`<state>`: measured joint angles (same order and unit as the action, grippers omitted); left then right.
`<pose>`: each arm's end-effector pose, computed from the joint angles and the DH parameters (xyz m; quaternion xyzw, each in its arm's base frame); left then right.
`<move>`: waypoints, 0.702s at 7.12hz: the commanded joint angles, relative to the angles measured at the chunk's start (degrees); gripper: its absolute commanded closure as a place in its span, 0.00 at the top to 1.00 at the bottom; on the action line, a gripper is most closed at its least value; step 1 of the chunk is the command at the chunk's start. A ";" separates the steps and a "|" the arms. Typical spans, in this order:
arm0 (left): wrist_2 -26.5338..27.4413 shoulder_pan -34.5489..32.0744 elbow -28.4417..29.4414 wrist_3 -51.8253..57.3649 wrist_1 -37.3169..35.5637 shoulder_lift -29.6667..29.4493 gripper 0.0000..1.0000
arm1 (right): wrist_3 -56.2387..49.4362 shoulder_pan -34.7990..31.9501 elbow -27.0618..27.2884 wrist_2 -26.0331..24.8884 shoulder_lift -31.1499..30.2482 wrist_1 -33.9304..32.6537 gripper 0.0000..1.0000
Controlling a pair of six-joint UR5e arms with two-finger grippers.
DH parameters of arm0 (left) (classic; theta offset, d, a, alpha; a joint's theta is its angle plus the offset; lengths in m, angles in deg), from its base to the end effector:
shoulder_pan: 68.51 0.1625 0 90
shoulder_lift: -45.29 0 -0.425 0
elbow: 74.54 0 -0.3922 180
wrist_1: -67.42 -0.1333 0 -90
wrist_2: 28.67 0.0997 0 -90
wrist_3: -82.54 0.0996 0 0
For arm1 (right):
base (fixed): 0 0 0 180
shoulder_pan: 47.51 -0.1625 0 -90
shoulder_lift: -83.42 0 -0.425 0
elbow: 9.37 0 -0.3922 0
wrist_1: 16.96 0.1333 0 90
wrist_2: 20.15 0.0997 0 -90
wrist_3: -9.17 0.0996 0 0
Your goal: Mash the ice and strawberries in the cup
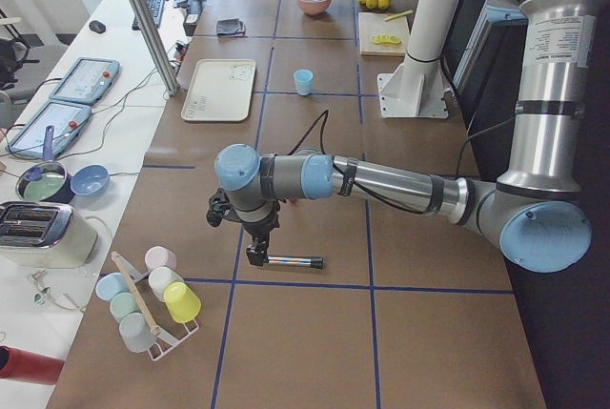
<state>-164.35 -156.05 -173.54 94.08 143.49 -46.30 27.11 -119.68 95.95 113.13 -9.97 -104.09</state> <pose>-0.0408 -0.4950 0.5905 0.0039 0.3889 0.1010 0.9157 -0.0831 -0.4707 0.5503 0.0016 -0.3848 -0.0466 0.9218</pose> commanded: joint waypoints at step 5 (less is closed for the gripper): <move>-0.11 -0.08 -0.23 0.07 0.04 0.18 1.00 | 11.33 9.77 -3.10 -7.85 -5.58 18.32 0.90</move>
<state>-164.46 -156.06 -173.70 94.21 143.53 -46.12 37.75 -111.66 93.39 107.35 -16.10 -85.78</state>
